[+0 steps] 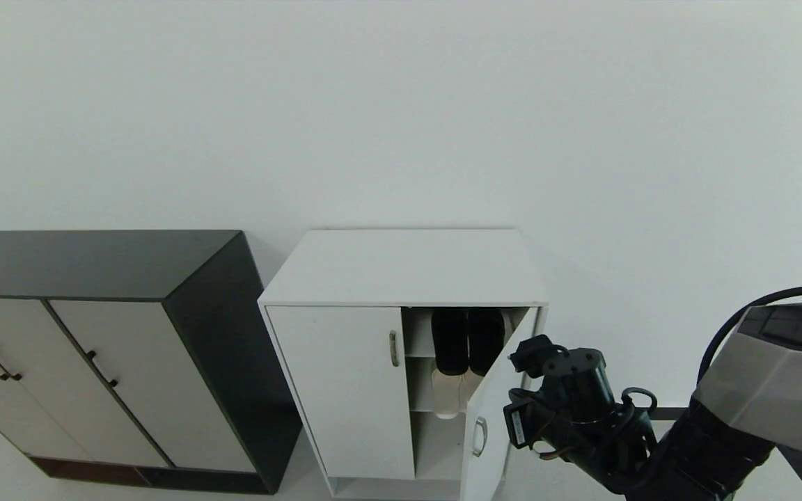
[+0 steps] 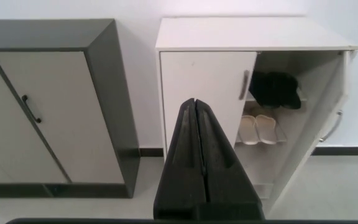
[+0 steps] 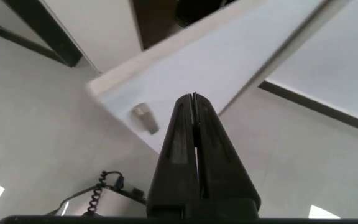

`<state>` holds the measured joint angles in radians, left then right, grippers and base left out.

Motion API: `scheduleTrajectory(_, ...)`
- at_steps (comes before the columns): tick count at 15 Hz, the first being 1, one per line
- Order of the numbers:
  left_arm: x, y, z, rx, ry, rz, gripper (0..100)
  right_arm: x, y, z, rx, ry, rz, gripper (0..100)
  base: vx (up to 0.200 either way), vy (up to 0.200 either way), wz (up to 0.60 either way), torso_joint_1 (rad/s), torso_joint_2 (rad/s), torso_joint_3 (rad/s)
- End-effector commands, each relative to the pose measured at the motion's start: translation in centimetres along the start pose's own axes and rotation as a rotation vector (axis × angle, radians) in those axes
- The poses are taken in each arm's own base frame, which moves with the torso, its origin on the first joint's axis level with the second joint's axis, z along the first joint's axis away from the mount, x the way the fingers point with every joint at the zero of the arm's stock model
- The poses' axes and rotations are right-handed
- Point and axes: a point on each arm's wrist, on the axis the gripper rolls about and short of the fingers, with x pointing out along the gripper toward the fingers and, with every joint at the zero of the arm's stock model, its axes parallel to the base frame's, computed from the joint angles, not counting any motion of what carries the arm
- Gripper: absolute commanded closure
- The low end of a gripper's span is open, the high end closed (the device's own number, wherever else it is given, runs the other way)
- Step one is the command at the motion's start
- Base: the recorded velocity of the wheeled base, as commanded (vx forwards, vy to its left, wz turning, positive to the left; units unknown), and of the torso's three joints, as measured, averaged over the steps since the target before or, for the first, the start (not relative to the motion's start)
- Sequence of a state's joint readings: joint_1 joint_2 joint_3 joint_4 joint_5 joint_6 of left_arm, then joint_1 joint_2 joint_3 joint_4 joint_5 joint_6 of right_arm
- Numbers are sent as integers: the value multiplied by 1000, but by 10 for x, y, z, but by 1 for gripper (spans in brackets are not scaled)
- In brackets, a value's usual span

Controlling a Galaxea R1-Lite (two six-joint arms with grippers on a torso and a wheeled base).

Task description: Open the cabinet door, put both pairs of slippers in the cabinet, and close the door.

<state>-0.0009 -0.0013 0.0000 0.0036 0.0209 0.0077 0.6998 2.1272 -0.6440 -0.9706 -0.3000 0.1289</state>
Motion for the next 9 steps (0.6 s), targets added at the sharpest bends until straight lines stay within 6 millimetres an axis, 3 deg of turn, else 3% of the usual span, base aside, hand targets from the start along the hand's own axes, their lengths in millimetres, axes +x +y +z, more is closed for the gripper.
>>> scheduleTrajectory(1, 0, 0, 0, 0, 1, 1, 100, 9, 3, -5, -3, 13, 2, 100, 0, 0, 0, 0, 0, 0)
scheduleTrajectory(9, 0, 0, 0, 0, 1, 1, 100, 65, 19, 6, 28, -60, 15, 100, 0, 0, 0, 0, 0, 0)
